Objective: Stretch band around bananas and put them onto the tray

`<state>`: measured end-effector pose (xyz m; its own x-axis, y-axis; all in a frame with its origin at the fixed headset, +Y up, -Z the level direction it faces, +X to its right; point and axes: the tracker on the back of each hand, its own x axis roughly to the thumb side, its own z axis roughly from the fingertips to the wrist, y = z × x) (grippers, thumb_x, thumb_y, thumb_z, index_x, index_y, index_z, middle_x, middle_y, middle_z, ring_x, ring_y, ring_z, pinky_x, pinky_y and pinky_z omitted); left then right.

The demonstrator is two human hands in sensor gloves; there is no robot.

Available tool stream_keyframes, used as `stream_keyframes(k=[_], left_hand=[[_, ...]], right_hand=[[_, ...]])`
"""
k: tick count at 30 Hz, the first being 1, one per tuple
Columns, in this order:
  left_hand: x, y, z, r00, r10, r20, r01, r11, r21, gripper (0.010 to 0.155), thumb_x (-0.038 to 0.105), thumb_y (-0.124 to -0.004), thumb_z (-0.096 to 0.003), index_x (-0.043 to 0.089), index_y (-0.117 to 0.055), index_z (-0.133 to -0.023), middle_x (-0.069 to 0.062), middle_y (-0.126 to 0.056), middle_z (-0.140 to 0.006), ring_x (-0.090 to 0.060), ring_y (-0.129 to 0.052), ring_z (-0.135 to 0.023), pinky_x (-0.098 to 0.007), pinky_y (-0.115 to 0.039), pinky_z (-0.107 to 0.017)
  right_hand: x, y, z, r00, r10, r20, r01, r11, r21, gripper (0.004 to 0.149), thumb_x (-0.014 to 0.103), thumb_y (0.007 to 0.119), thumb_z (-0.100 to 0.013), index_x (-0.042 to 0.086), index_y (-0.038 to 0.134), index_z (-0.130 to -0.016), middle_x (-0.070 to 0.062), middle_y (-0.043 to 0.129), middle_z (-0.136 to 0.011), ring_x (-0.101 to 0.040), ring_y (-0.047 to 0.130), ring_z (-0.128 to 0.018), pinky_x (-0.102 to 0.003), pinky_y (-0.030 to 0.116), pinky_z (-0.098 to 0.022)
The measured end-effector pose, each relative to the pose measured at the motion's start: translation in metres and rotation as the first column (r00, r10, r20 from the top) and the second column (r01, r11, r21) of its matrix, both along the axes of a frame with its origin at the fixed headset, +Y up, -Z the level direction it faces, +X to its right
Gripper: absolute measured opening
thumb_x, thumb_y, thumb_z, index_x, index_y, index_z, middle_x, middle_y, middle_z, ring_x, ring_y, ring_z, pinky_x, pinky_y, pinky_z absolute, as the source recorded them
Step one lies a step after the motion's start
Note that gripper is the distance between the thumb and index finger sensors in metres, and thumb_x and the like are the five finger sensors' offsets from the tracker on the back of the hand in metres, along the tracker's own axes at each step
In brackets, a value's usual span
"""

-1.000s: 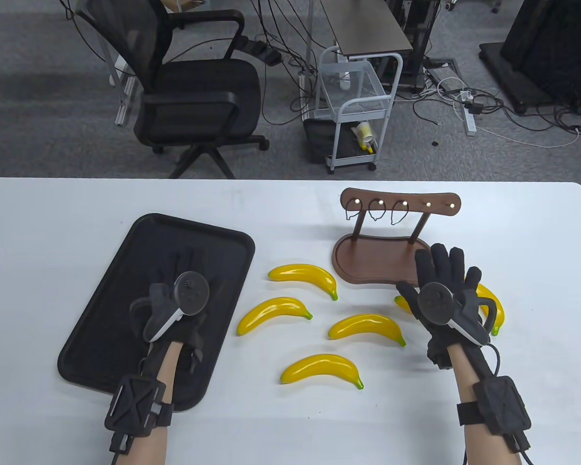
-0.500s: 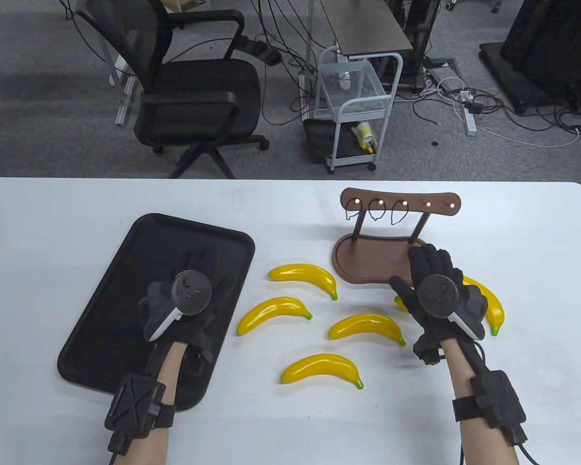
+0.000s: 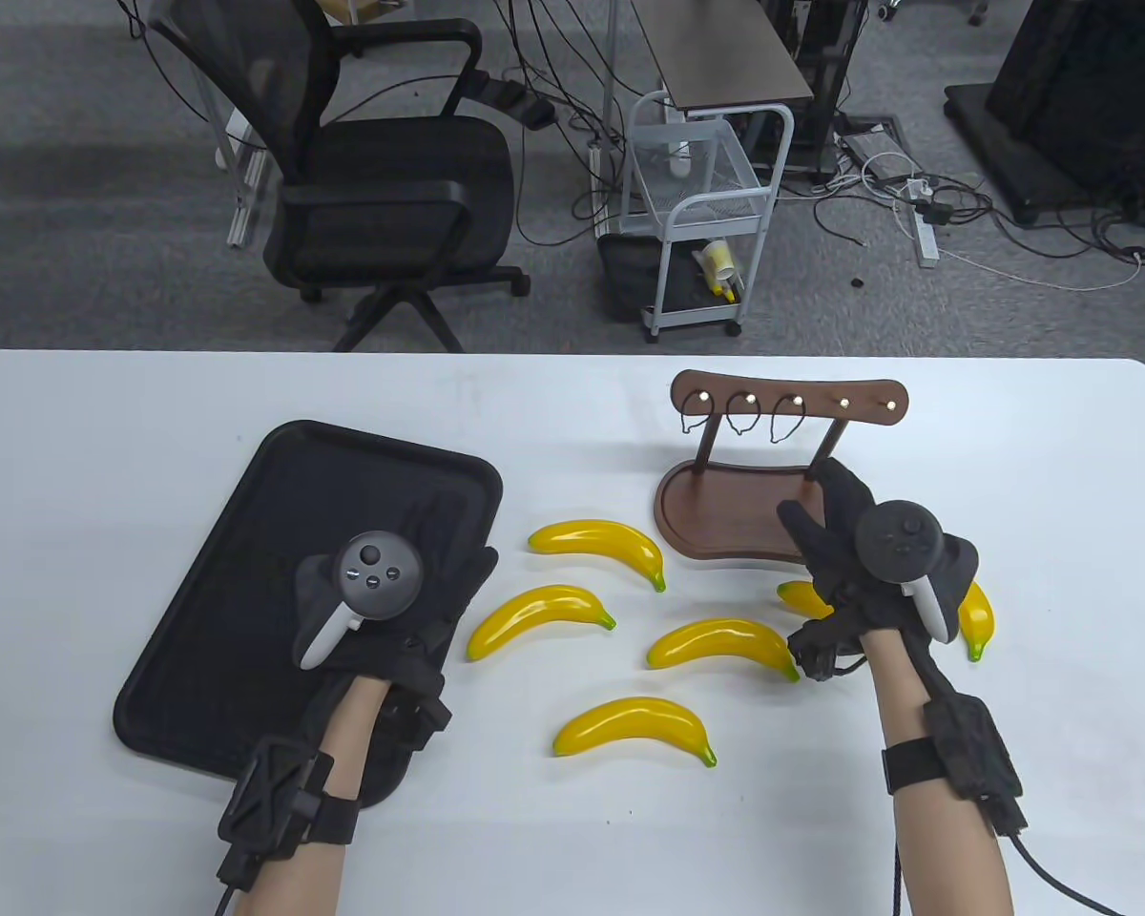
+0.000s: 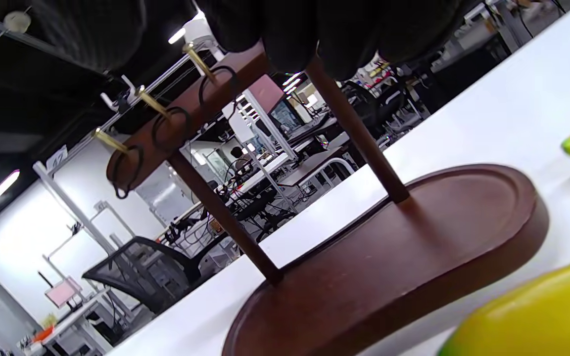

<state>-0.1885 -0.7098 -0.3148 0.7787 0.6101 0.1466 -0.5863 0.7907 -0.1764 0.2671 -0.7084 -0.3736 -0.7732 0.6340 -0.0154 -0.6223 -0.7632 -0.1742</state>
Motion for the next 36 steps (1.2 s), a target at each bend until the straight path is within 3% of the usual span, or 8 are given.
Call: stream_keyframes(k=[9,21,32,36], left_hand=[[0.008,-0.014,-0.003,0.976,0.198,0.095,-0.190,0.978,-0.085,0.074,0.062,-0.054,-0.0623,0.028,-0.023,-0.120,-0.004,-0.027,-0.132,-0.039,-0.035,-0.123,-0.059,-0.034,-0.087],[0.016,-0.031,-0.003,0.968,0.203,0.149,-0.187,0.975,-0.117,0.078,0.064,-0.057,-0.0609,0.026,-0.023,-0.119,-0.003,-0.028,-0.132,-0.036,-0.037,-0.123,-0.054,-0.033,-0.090],[0.019,-0.036,-0.003,0.969,0.176,0.171,-0.155,0.979,-0.133,0.079,0.064,-0.061,-0.0594,0.025,-0.026,-0.119,-0.003,-0.033,-0.131,-0.035,-0.041,-0.122,-0.053,-0.035,-0.090],[0.020,-0.036,-0.002,0.969,0.175,0.176,-0.153,0.979,-0.133,0.078,0.063,-0.061,-0.0599,0.025,-0.027,-0.119,-0.003,-0.034,-0.131,-0.035,-0.041,-0.122,-0.052,-0.036,-0.090]], right_hand=[[0.009,-0.018,-0.026,0.934,-0.345,0.092,0.349,0.936,-0.043,0.069,0.048,0.067,-0.057,0.010,0.050,-0.112,-0.020,0.061,-0.111,-0.044,0.073,-0.094,-0.056,0.070,-0.063],[0.006,-0.047,-0.056,0.751,-0.641,0.159,0.656,0.751,-0.071,0.065,0.043,0.071,-0.057,0.009,0.053,-0.110,-0.020,0.065,-0.107,-0.041,0.079,-0.090,-0.052,0.074,-0.061],[-0.002,-0.058,-0.069,0.610,-0.766,0.202,0.788,0.614,-0.052,0.058,0.042,0.075,-0.055,0.011,0.064,-0.103,-0.016,0.078,-0.098,-0.035,0.088,-0.080,-0.050,0.078,-0.055],[-0.005,-0.058,-0.070,0.599,-0.770,0.221,0.793,0.609,-0.030,0.051,0.040,0.076,-0.055,0.013,0.070,-0.099,-0.012,0.084,-0.092,-0.031,0.092,-0.075,-0.048,0.080,-0.053]])
